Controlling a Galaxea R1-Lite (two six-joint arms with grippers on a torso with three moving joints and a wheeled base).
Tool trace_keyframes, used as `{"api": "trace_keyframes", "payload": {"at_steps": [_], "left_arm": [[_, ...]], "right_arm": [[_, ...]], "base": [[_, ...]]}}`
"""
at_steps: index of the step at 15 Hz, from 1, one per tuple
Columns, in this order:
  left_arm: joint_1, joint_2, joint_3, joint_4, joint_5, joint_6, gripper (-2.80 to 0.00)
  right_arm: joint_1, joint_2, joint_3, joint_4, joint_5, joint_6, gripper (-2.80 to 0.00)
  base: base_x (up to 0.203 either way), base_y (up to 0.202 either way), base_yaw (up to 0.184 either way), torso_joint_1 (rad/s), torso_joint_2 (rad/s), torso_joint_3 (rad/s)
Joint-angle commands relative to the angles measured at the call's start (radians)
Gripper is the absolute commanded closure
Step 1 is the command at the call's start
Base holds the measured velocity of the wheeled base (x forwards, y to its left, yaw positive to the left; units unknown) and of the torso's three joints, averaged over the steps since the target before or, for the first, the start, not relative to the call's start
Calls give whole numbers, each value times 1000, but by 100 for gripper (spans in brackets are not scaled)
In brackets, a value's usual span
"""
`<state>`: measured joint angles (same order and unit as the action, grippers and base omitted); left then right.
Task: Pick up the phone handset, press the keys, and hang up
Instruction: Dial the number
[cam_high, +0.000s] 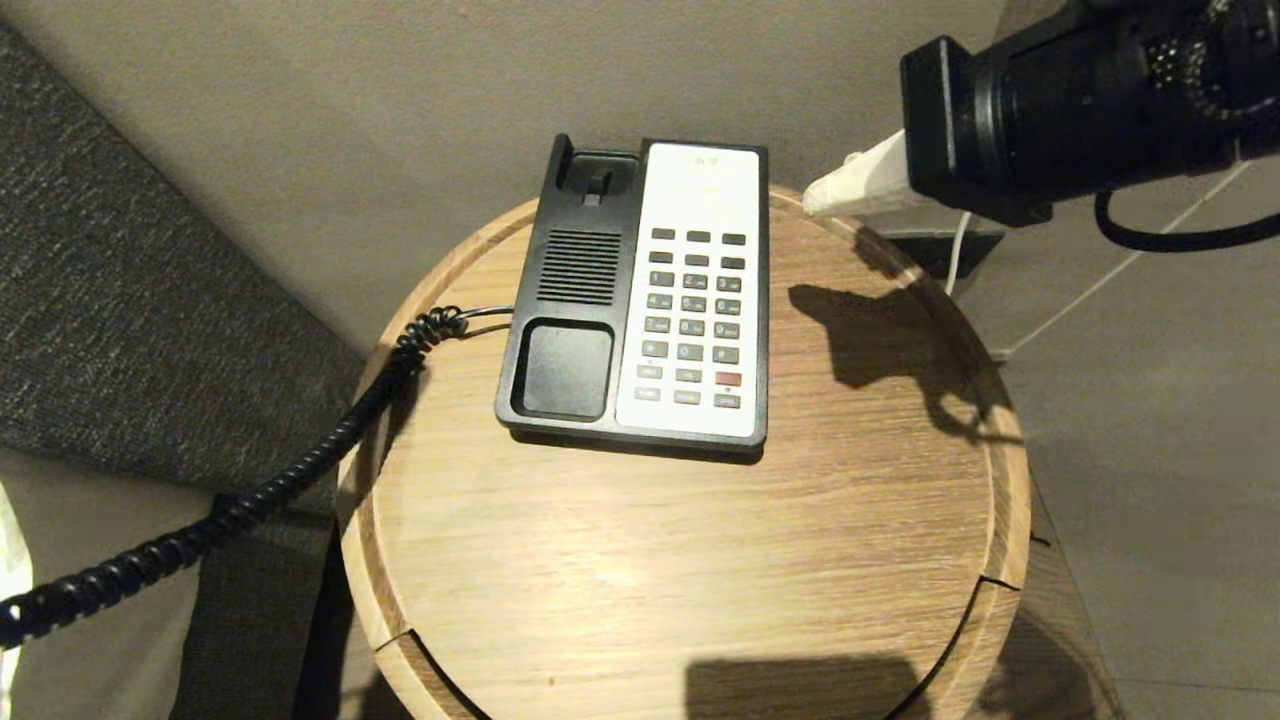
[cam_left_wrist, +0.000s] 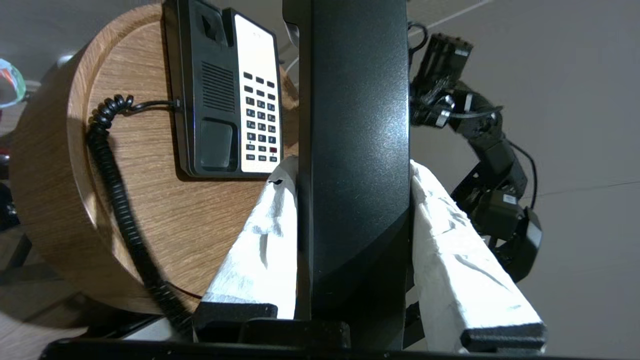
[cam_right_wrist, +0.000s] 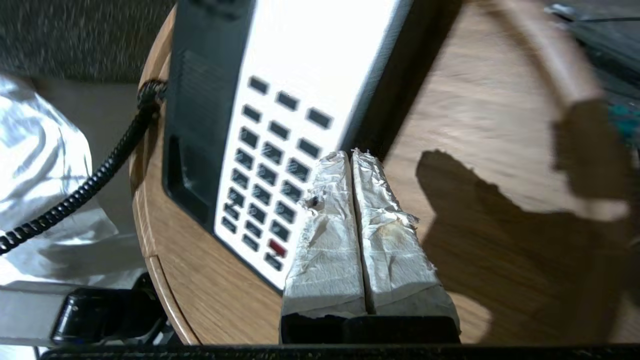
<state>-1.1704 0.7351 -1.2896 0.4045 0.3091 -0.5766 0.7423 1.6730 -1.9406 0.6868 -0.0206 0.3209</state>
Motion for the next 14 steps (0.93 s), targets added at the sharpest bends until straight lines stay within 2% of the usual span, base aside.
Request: {"api": "trace_keyframes", "payload": {"at_steps": [1,6,9,14], "left_arm": [[0,-15,-7,4,2,-3,0],[0,-28,-2,-1,-14,-3,0],[0,-36,-1,-7,-36,-5,0],[0,-37,6,-7,-36,-3,0]], "right_arm": [[52,5,-1,11,-29,6,0],[137,-1,0,65,-36,29,0],[138,30,0,51,-79,30,0],[136,65,0,49,-94,33,0]], "base": [[0,0,0,0,0,0],[0,0,0,0,0,0],[0,0,0,0,0,0],[0,0,0,0,0,0]]}}
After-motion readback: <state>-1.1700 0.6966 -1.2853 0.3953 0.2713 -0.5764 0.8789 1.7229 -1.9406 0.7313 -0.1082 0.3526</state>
